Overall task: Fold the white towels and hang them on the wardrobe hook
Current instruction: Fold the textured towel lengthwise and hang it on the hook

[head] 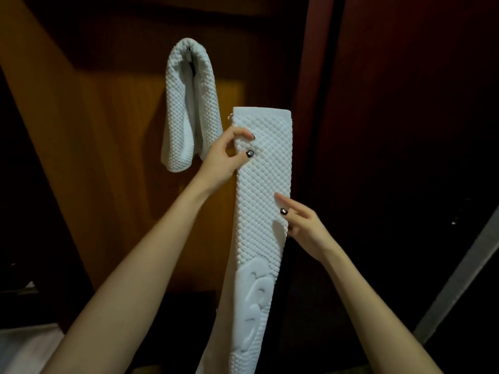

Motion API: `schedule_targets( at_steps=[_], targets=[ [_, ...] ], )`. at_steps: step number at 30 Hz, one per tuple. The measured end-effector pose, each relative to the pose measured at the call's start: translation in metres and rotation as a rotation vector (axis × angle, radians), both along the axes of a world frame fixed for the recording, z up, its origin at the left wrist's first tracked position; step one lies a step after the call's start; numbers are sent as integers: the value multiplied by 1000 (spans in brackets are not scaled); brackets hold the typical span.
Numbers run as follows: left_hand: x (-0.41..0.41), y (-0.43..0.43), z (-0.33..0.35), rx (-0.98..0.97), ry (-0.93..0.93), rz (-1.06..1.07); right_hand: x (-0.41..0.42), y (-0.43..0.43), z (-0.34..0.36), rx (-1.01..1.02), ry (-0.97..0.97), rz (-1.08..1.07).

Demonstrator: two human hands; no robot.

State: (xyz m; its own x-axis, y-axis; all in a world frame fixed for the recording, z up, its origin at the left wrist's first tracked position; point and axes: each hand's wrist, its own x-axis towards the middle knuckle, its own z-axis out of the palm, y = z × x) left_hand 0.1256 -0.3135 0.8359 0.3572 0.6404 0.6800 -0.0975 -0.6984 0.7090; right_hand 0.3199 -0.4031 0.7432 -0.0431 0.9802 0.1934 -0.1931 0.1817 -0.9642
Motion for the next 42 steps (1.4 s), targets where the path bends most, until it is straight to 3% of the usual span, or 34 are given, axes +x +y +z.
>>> schedule_targets(
  at_steps=[4,8,11,16,23,28,32,34,39,42],
  targets=[
    [-11,11,2,-55,-20,90,-8,0,3,21,-113,77],
    [-23,17,-2,-147,-26,175,-24,-1,6,96,-53,19],
    [-33,14,-11,-417,-75,20,-37,2,14,148,19,-78],
    [-37,-10,-45,-523,39,-216,-42,14,32,172,72,-170],
    [-32,-22,-78,-382,226,-278,-30,30,44,97,99,-309],
    [-20,-25,-88,-363,-31,-171,-21,31,34,34,130,-284],
    [-13,-20,-89,-366,-82,-132,-15,16,10,-58,-148,-252],
    [-8,-20,-90,-363,-51,-123,-16,14,-1,-11,-177,-245],
    [-10,-16,-92,-417,-58,-157,-21,18,2,37,1,-240],
    [-12,-22,-97,-402,-106,-62,-15,27,17,38,59,-256]
  ],
)
